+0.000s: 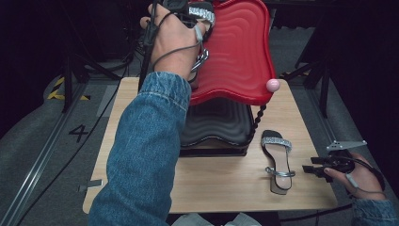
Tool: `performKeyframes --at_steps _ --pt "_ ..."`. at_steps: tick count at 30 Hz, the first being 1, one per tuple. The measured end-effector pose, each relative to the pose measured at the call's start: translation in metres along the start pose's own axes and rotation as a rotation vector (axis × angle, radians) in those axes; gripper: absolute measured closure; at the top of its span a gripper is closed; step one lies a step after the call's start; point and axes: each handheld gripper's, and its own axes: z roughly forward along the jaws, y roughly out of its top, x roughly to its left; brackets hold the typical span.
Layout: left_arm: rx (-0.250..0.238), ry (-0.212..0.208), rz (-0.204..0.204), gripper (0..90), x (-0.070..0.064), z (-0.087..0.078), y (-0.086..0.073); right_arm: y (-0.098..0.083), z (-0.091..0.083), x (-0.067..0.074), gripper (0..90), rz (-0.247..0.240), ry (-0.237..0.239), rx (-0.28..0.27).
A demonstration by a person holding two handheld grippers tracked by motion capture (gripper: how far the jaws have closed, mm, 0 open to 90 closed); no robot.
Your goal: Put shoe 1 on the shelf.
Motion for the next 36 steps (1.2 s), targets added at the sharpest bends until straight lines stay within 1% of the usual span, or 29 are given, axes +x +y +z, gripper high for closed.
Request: performKeyframes --at_steps 2,4,6,7,8,9,11,14,20,23,25,29,30,32,34,35,36 --pt "-0.006 -0.008 -0.006 42.3 0.002 0.002 -0.002 0.001 0.001 0.001 38.4 -0.004 0.001 0.003" --pt "-0.008 0.007 0.005 42.3 0.002 0.002 -0.003 0.001 0.002 0.002 38.2 -0.006 0.005 0.006" --pt "0.009 0.022 0.014 42.3 0.0 0.002 -0.005 0.001 0.003 0.003 38.1 -0.009 0.003 0.007" --pt "0.006 0.026 0.017 42.3 -0.001 0.001 -0.006 0.001 0.003 0.003 38.1 -0.009 0.004 0.009" --pt "0.01 0.025 0.012 42.3 -0.001 0.001 -0.007 0.001 0.003 0.003 38.0 -0.01 0.003 0.008" --pt "0.009 0.013 0.016 42.3 0.001 0.001 -0.008 0.001 0.003 0.003 38.0 -0.01 0.003 0.01" --pt "0.001 0.007 0.014 42.3 0.002 0.001 -0.011 0.001 0.004 0.003 37.9 -0.01 0.004 0.012" --pt "0.008 0.009 0.029 42.2 0.001 0.001 -0.014 0.001 0.006 0.003 37.8 -0.01 0.008 0.021" --pt "-0.019 0.001 0.032 42.2 0.003 0.002 -0.017 0.001 0.008 0.004 37.5 -0.015 0.008 0.024" --pt "-0.024 0.004 0.04 42.1 0.003 0.002 -0.018 0.001 0.008 0.003 37.5 -0.012 0.005 0.023" --pt "-0.023 0.005 0.057 41.7 0.002 0.002 -0.019 0.001 0.008 0.003 37.8 -0.014 0.004 0.026" --pt "-0.018 0.009 0.106 39.5 0.002 0.003 -0.018 0.001 0.01 0.004 37.6 -0.015 0.006 0.028" --pt "-0.021 0.017 0.124 38.2 0.001 0.003 -0.017 0.001 0.01 0.003 37.6 -0.016 0.005 0.028" --pt "-0.028 0.03 0.146 34.1 0.002 0.003 -0.016 0.001 0.009 0.003 37.6 -0.016 0.002 0.027" --pt "-0.033 0.038 0.161 31.3 0.003 0.002 -0.016 0.001 0.009 0.002 37.6 -0.014 0.0 0.029" --pt "-0.031 0.04 0.175 30.5 0.002 0.002 -0.016 0.001 0.009 0.002 37.6 -0.013 0.001 0.028" --pt "-0.031 0.034 0.186 30.2 0.002 0.001 -0.016 0.001 0.009 0.002 37.6 -0.012 -0.001 0.028"
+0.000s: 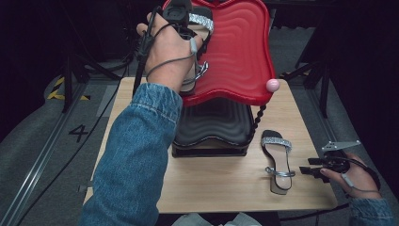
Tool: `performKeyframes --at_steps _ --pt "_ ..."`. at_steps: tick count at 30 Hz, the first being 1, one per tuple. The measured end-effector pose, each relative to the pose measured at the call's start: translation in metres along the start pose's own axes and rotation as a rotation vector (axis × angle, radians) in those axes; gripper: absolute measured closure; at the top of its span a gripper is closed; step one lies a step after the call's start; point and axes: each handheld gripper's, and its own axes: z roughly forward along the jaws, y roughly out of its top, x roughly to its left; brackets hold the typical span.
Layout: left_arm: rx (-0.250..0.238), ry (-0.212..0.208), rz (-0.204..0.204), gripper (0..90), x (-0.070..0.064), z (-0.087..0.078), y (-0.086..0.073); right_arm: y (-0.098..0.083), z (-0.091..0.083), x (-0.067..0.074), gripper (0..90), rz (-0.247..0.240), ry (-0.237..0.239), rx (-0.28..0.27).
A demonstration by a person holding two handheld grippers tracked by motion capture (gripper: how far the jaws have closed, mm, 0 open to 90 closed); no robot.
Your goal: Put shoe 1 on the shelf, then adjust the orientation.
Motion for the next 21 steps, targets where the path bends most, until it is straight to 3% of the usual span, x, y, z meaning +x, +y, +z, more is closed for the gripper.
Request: performKeyframes --at_steps 2,8,10,12,13,15,16,18,21 --pt "-0.007 -0.009 -0.001 27.5 -0.001 -0.002 0.0 0.0 0.0 0.0 37.6 -0.001 0.002 0.001" --pt "-0.06 -0.01 0.075 23.3 -0.001 -0.013 0.002 0.0 0.002 0.0 37.5 -0.002 0.0 0.001" --pt "-0.087 0.002 0.134 21.8 0.0 -0.017 0.001 0.0 0.001 0.0 37.5 -0.003 -0.003 -0.003" --pt "-0.085 0.031 0.211 21.7 0.002 -0.021 0.0 -0.002 0.0 0.0 37.5 0.0 -0.005 -0.001" --pt "-0.108 0.031 0.22 21.6 0.002 -0.023 0.0 -0.002 0.0 0.0 37.6 -0.001 -0.008 -0.003" --pt "-0.142 -0.011 0.221 22.3 0.004 -0.03 0.0 -0.003 -0.001 0.0 37.7 -0.005 -0.012 -0.008" --pt "-0.142 -0.011 0.221 22.8 0.004 -0.03 0.0 -0.003 -0.001 0.0 37.7 -0.005 -0.012 -0.008" --pt "-0.18 -0.075 0.266 25.8 0.005 -0.036 -0.002 -0.002 -0.002 0.001 37.7 -0.004 -0.014 -0.006" --pt "-0.193 -0.128 0.323 25.9 0.009 -0.043 -0.004 -0.002 -0.001 0.002 37.7 -0.006 -0.013 -0.005"
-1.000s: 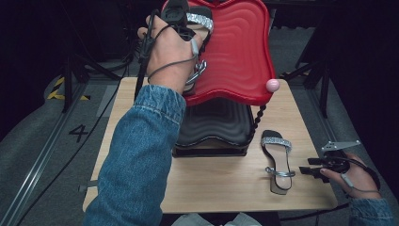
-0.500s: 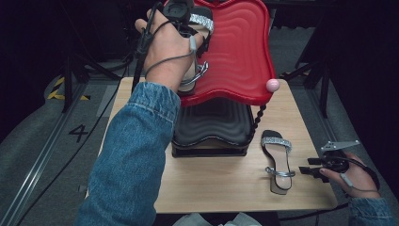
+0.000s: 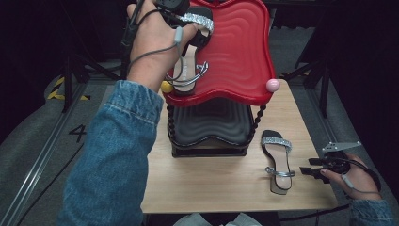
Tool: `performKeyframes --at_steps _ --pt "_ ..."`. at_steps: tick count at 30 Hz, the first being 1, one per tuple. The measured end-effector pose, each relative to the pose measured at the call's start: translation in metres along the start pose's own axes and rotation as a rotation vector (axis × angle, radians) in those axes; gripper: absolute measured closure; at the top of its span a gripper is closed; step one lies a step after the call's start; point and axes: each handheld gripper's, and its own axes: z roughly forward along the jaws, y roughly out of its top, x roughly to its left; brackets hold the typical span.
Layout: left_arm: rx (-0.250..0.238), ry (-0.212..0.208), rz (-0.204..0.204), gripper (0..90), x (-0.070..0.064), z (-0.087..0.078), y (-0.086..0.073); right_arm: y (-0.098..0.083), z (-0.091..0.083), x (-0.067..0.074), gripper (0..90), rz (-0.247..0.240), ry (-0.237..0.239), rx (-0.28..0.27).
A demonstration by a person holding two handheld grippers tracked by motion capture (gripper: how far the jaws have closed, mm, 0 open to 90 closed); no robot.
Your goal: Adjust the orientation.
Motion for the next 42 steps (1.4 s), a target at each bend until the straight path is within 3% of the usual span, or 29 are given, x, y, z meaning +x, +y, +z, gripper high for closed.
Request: performKeyframes --at_steps 8,12,16,22,25,42 --pt "-0.06 -0.118 0.08 24.9 0.009 -0.015 -0.011 0.002 0.003 0.001 37.6 -0.004 -0.003 0.009" --pt "-0.085 -0.212 0.162 25.4 0.015 -0.021 -0.018 0.004 0.004 0.001 37.6 -0.007 -0.003 0.012" --pt "-0.116 -0.284 0.212 28.0 0.023 -0.027 -0.024 0.007 0.006 0.002 37.7 -0.009 0.002 0.012" --pt "-0.134 -0.415 0.268 33.6 0.032 -0.031 -0.035 0.012 0.009 0.002 37.7 -0.014 0.002 0.018" --pt "-0.162 -0.472 0.27 35.8 0.034 -0.033 -0.041 0.015 0.01 0.004 37.6 -0.024 -0.005 0.03" --pt "-0.173 -0.54 0.327 38.7 0.042 -0.045 -0.104 0.028 -0.002 0.012 38.7 0.025 -0.04 0.052"
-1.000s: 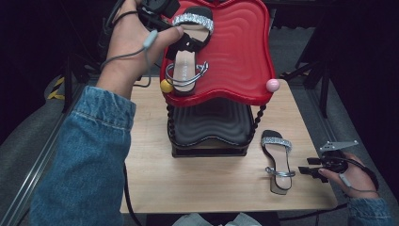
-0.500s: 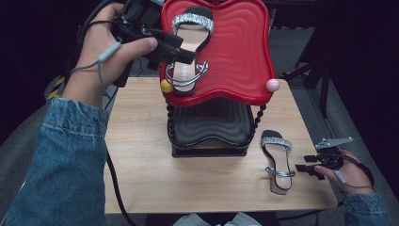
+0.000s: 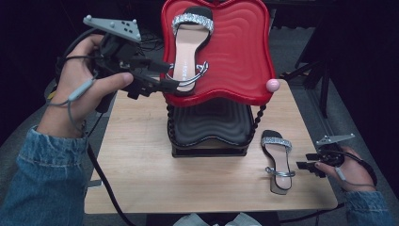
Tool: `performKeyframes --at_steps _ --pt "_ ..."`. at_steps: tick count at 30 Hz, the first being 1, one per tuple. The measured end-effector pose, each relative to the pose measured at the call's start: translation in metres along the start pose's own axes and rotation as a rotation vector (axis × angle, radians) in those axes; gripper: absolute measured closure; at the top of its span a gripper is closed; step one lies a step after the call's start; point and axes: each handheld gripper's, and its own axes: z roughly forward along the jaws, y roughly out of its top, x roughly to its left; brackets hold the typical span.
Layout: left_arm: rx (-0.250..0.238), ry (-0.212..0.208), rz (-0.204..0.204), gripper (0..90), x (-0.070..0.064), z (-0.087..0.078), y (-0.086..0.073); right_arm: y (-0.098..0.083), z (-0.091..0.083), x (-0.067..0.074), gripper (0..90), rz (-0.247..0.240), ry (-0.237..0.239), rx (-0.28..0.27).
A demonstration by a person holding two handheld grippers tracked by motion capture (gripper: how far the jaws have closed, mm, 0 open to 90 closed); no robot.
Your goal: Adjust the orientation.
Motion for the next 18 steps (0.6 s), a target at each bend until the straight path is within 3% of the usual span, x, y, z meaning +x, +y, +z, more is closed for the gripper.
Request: performKeyframes --at_steps 4,8,14,18 --pt "0.011 0.004 0.002 38.4 0.004 0.0 -0.015 0.004 -0.003 0.002 39.1 0.003 -0.015 0.0" --pt "0.008 -0.003 -0.022 37.7 0.01 0.005 -0.037 0.009 -0.004 0.002 40.1 0.016 -0.016 0.0" --pt "0.036 0.02 -0.029 35.3 0.016 0.012 -0.065 0.012 -0.001 -0.001 41.4 0.023 -0.026 0.012" --pt "0.034 0.029 -0.065 34.8 0.019 0.017 -0.091 0.015 0.002 -0.003 41.9 0.02 -0.029 0.02"
